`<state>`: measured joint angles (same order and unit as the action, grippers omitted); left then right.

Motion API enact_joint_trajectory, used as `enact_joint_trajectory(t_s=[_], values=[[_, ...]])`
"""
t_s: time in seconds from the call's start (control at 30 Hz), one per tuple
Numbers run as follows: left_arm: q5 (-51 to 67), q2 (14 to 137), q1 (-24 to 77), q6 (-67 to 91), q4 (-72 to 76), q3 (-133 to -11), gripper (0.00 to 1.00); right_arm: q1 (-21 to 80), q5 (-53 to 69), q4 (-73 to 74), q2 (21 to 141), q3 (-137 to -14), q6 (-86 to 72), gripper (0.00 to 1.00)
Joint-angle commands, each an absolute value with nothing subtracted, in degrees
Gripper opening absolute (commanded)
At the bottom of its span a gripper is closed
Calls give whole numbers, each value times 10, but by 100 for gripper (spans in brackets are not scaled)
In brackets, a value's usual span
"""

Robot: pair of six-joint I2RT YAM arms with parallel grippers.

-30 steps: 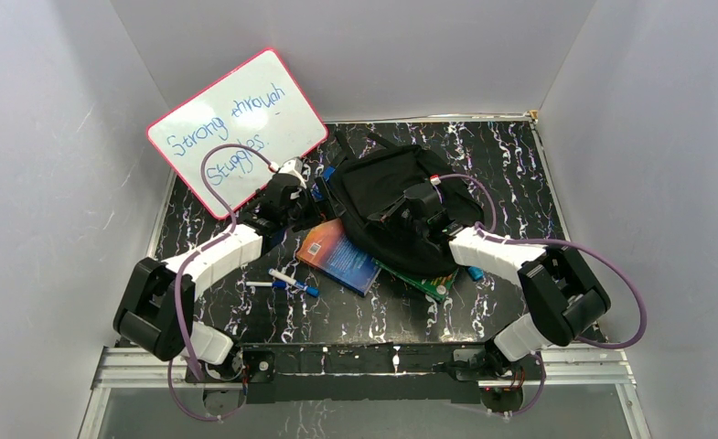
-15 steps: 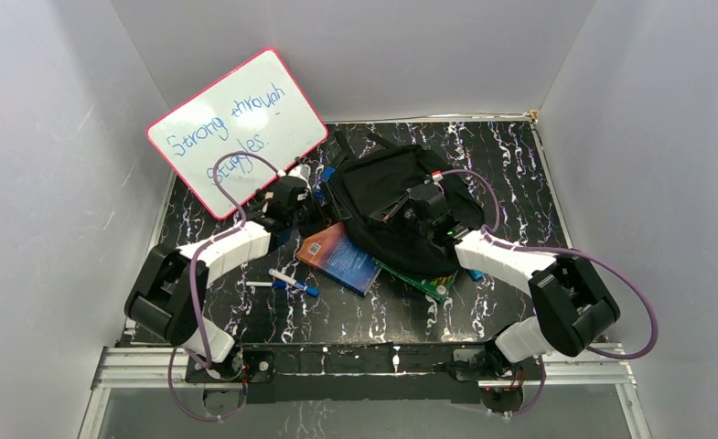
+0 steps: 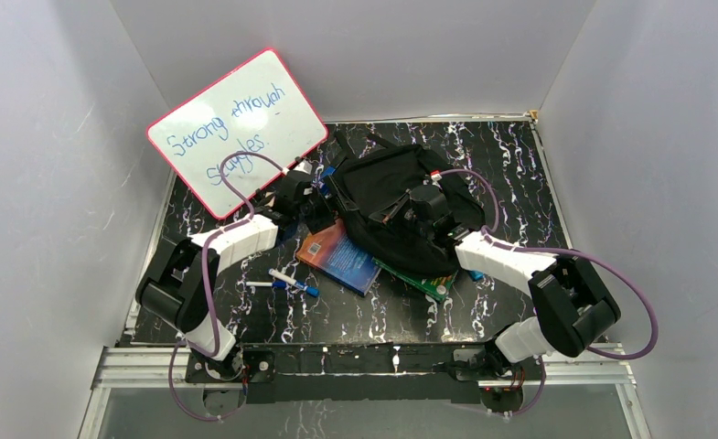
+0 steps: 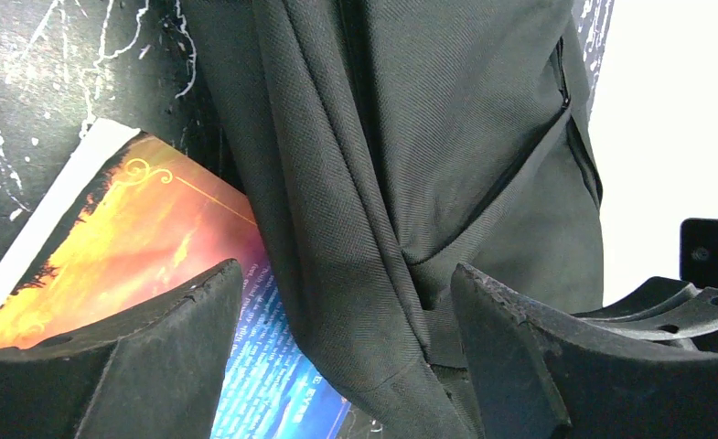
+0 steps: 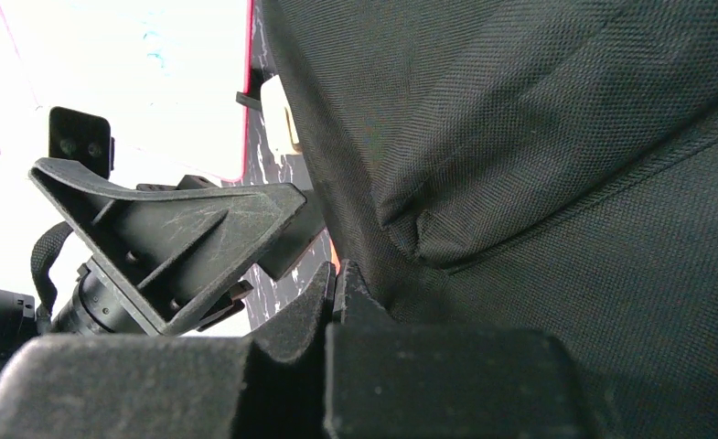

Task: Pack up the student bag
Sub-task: Unzip the student bag at the center of the board.

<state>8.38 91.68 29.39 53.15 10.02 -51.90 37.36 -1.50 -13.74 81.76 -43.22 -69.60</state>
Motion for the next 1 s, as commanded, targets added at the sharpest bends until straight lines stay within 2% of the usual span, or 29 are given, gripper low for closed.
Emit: enact_joint_trajectory(t_s=[0.0,0.2,0.5,0.63,0.7,0.93,0.97], values=[[83,905,299,540,115,-534,80,375,-10,-170,801,-430,-686,0],[107,942,303,542,126,-544,77,376,-7,-171,801,-433,-681,0],[122,977,303,540,159,-549,61,375,-11,-159,782,-423,-671,0],[124,987,303,533,159,-556,46,376,-20,-141,763,-415,-656,0],[121,986,303,528,155,-558,43,375,-27,-126,748,-407,-647,0],[104,984,302,506,149,-562,1,375,-59,-54,662,-388,-595,0],[101,985,301,504,147,-564,0,375,-61,-44,649,-386,-588,0]])
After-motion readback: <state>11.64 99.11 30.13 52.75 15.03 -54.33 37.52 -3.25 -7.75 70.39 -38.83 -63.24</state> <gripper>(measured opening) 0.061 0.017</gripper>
